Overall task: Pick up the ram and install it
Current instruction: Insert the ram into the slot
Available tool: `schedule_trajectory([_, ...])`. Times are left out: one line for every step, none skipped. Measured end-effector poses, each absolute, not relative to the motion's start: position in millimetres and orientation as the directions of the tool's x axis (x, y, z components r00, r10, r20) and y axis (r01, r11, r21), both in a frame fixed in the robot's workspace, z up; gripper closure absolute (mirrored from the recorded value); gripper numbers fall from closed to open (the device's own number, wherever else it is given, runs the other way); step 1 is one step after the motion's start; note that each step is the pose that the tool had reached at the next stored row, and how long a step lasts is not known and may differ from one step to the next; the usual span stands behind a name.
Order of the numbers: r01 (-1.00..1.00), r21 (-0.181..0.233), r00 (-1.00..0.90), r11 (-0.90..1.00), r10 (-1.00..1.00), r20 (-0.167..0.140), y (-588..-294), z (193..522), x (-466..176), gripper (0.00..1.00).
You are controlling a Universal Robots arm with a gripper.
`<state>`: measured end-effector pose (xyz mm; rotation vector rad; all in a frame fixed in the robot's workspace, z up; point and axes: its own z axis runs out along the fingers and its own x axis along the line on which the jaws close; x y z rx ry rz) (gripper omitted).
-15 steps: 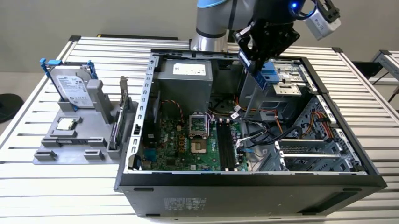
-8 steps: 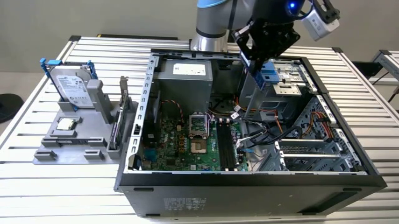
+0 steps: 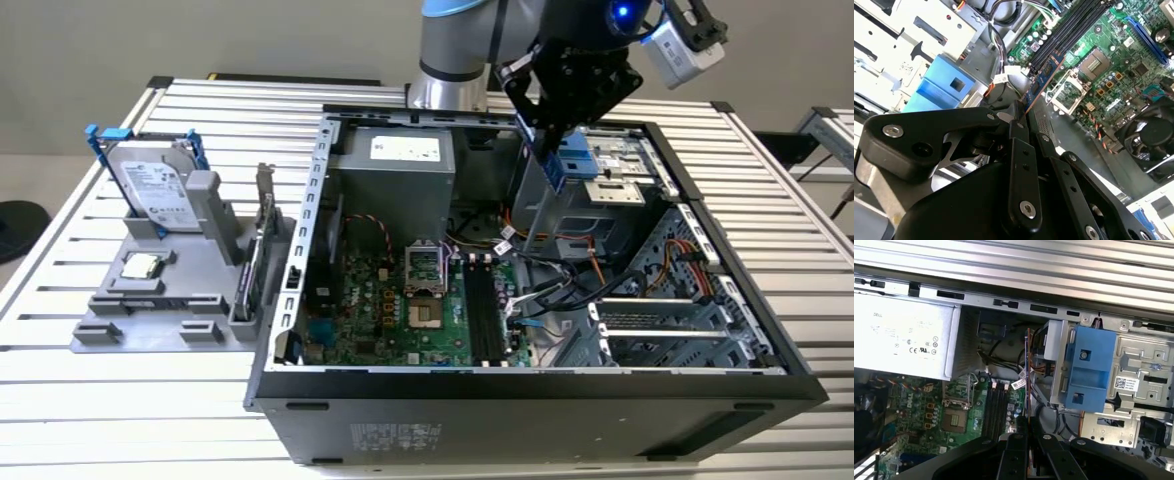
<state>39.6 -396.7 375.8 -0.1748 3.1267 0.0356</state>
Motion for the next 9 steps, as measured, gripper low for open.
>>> schedule_trajectory([-0.110,0.022,-0.994,0.994,-0.110,-0.011,-396.7,375.8,39.6,1.00])
schedule_trajectory([-0.110,0.022,-0.994,0.994,-0.110,-0.011,-396.7,375.8,39.6,1.00])
schedule_trajectory([-0.110,0.022,-0.994,0.994,-0.110,-0.011,-396.7,375.8,39.6,1.00])
schedule_trajectory([-0.110,0.022,-0.994,0.994,-0.110,-0.011,-396.7,375.8,39.6,1.00])
schedule_trajectory([-0.110,0.022,-0.994,0.994,-0.109,-0.011,-396.7,375.8,39.6,1.00])
schedule_trajectory([-0.108,0.022,-0.994,0.994,-0.108,-0.011,-396.7,375.8,39.6,1.00])
schedule_trajectory([-0.105,0.022,-0.994,0.994,-0.105,-0.011,-396.7,375.8,39.6,1.00])
schedule_trajectory([-0.099,0.022,-0.995,0.995,-0.099,-0.011,-396.6,375.6,39.6,1.00])
schedule_trajectory([-0.092,0.022,-0.996,0.996,-0.092,-0.011,-396.6,375.3,39.5,1.00])
